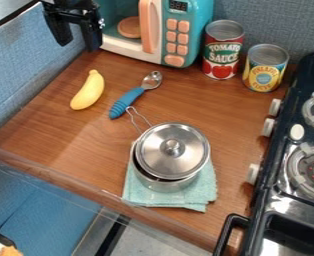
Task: Moved the banana on the left side of the table
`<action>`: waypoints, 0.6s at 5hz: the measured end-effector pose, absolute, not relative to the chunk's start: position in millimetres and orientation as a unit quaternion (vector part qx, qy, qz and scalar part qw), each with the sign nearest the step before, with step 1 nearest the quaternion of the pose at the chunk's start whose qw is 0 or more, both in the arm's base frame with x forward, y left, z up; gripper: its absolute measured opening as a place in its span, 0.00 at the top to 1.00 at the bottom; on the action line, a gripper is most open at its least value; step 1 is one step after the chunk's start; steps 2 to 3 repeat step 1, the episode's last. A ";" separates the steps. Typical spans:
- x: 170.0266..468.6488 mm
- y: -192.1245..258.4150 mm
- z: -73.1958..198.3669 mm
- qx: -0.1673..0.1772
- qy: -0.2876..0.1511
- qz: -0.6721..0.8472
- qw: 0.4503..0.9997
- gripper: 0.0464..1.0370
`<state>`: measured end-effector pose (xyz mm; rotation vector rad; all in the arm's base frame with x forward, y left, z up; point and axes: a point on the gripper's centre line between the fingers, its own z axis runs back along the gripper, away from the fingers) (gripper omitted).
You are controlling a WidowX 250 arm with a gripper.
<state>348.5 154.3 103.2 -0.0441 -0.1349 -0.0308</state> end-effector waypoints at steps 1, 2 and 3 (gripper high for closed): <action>348.2 155.0 103.2 -0.021 -0.067 -0.015 0.997 0.04; 348.2 155.0 103.2 -0.021 -0.067 -0.015 0.997 0.04; 348.2 155.0 103.2 -0.021 -0.067 -0.015 0.997 0.04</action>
